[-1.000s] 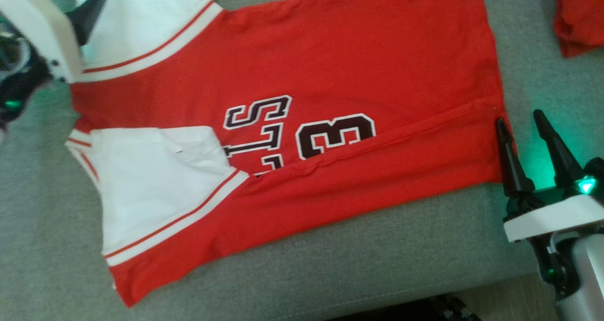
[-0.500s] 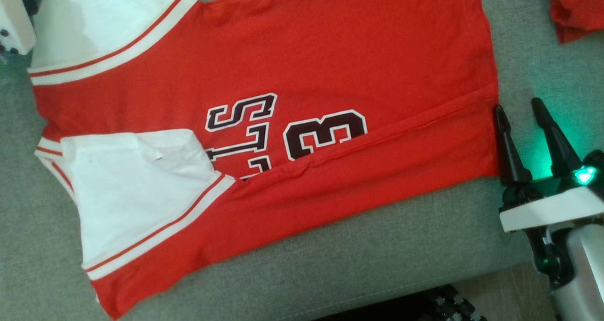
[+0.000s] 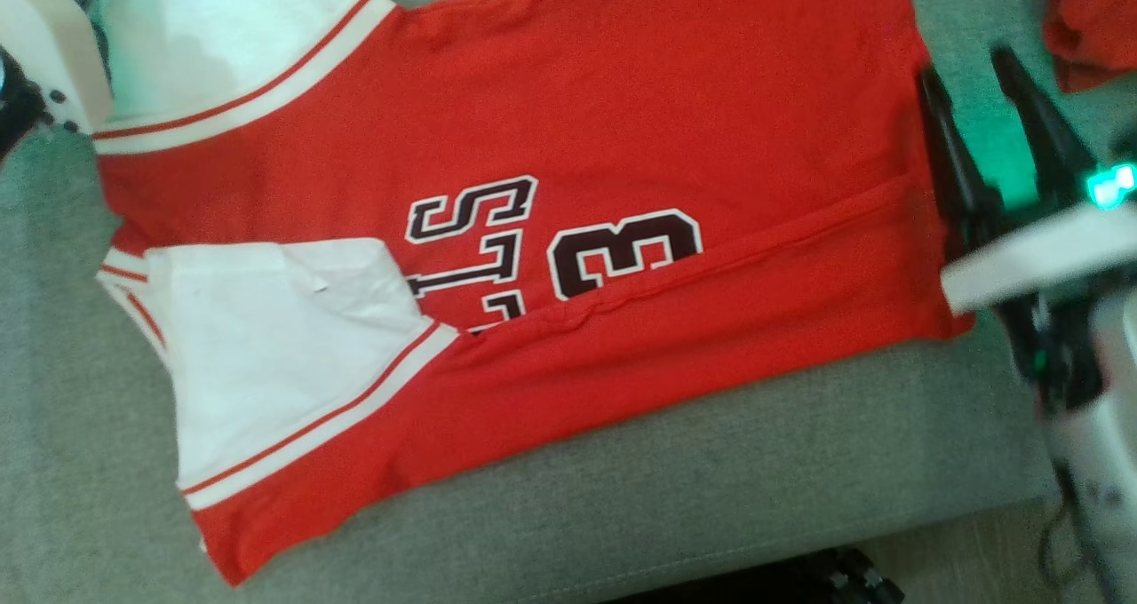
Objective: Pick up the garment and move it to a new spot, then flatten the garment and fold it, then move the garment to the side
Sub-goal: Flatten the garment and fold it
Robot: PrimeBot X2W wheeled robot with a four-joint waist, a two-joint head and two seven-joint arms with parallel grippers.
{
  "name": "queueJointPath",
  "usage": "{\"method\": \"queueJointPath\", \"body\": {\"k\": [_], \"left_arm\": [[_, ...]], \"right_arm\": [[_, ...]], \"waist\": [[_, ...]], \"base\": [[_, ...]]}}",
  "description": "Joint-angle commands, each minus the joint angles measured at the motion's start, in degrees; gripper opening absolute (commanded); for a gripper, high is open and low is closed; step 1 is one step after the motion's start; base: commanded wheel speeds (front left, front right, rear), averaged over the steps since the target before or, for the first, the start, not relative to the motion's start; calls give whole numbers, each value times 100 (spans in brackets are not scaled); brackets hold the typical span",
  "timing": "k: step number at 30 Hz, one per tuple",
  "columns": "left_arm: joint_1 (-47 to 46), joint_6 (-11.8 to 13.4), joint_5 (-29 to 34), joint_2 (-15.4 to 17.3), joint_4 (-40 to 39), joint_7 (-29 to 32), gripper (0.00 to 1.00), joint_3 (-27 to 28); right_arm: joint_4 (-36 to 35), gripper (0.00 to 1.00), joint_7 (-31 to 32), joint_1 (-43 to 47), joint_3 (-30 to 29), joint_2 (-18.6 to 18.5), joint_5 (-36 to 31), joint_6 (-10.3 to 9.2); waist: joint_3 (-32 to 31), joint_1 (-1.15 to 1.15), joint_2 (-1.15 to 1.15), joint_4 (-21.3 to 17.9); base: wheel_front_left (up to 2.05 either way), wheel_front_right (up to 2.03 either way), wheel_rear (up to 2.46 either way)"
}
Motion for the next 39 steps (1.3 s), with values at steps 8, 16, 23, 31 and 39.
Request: {"method": "queueJointPath", "body": {"k": [8, 16, 23, 31, 39], "left_arm": [[-581, 10, -76, 289, -394, -375, 0, -146], [-813, 10, -204, 308, -408, -570, 0, -456], [-951, 10, -310, 311, -348, -772, 0, -692], [-1252, 10, -175, 315, -168, -1427, 0, -767], [-1618, 10, -11, 157, -86, -2289, 0, -687]], "right_arm": [[801, 100, 914, -1453, 475, -257, 294, -11], [1528, 94, 919, -2084, 783, -254, 464, -11], [1911, 16, 688, -2379, 972, -310, 616, -11], [2184, 0, 267, -2734, 936, -325, 713, -11], [2072, 0, 14, -2866, 656, -461, 1166, -11]], "waist": [[-62, 0, 0, 316], [-15, 0, 0, 444], [11, 0, 0, 522], [-3, 0, 0, 578], [-196, 0, 0, 730]], "base": [[0, 0, 0], [0, 0, 0], [0, 0, 0], [0, 0, 0], [0, 0, 0]]}}
